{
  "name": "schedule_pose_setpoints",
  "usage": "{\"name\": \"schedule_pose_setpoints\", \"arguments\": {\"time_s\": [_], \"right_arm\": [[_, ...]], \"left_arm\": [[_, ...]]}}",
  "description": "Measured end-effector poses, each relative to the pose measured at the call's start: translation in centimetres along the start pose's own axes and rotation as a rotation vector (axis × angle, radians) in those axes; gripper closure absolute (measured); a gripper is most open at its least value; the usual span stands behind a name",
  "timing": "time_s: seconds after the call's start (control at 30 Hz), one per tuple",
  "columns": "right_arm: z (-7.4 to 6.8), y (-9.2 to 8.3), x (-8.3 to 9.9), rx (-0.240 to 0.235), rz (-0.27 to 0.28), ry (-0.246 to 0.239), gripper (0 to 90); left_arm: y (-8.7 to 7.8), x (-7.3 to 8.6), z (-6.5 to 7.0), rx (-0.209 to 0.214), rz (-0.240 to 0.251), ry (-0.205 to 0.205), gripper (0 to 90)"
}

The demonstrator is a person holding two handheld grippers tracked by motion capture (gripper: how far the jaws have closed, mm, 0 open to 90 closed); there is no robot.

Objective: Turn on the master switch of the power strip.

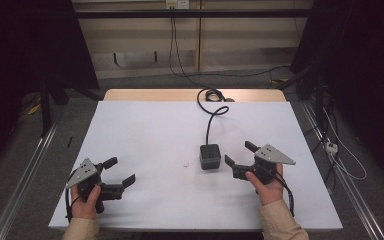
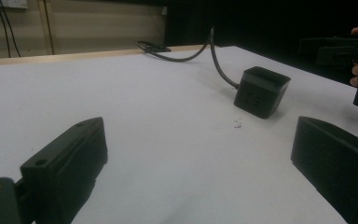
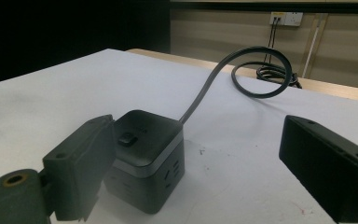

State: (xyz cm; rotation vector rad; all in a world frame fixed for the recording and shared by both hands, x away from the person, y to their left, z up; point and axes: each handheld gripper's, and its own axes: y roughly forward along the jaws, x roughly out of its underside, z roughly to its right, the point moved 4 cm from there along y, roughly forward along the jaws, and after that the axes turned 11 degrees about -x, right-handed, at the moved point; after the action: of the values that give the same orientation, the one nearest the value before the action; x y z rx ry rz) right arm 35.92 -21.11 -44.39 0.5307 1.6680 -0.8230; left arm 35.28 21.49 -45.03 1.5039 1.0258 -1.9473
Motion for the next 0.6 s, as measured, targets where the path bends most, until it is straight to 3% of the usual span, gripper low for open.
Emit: {"name": "schedule_pose_setpoints", "arguments": {"time_s": [0.6], "right_arm": [[-0.14, 0.57, -0.44, -0.003, -0.011, 0.006, 20.3]], "left_arm": [[0.04, -0.01, 0.02, 0.001, 0.001, 0.001, 3.4]]}}
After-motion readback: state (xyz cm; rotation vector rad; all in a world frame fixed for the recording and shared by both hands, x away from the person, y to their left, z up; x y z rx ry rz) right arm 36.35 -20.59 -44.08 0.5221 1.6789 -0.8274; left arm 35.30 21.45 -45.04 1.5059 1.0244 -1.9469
